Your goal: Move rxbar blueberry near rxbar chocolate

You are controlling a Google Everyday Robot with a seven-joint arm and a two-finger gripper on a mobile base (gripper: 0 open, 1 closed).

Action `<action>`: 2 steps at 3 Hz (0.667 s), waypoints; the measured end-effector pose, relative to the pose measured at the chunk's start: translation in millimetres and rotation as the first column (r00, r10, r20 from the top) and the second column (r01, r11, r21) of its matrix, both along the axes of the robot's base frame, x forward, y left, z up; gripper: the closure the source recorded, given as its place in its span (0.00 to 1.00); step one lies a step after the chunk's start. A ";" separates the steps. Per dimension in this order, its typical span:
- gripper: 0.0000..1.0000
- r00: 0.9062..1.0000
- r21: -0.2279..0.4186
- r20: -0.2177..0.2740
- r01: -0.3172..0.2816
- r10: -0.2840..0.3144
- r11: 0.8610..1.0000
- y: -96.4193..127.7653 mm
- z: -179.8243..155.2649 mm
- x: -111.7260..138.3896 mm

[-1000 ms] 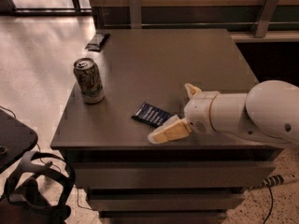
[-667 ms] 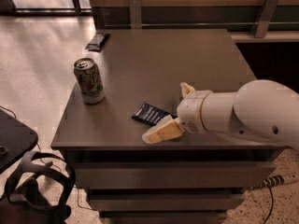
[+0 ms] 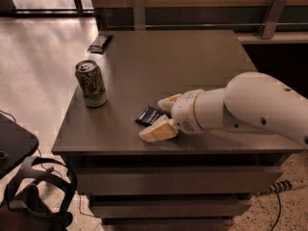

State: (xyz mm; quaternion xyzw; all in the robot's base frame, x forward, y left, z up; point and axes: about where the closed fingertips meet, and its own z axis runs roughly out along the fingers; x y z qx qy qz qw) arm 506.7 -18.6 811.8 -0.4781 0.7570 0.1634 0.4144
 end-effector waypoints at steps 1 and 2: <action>0.70 1.000 0.000 0.000 0.000 0.000 1.000 0.0 4.2 0.0; 1.00 1.000 -0.004 0.004 -0.001 0.001 1.000 -1.6 10.0 0.8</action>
Offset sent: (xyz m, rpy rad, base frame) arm 0.0000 0.0000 0.0041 0.0000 0.0000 0.0001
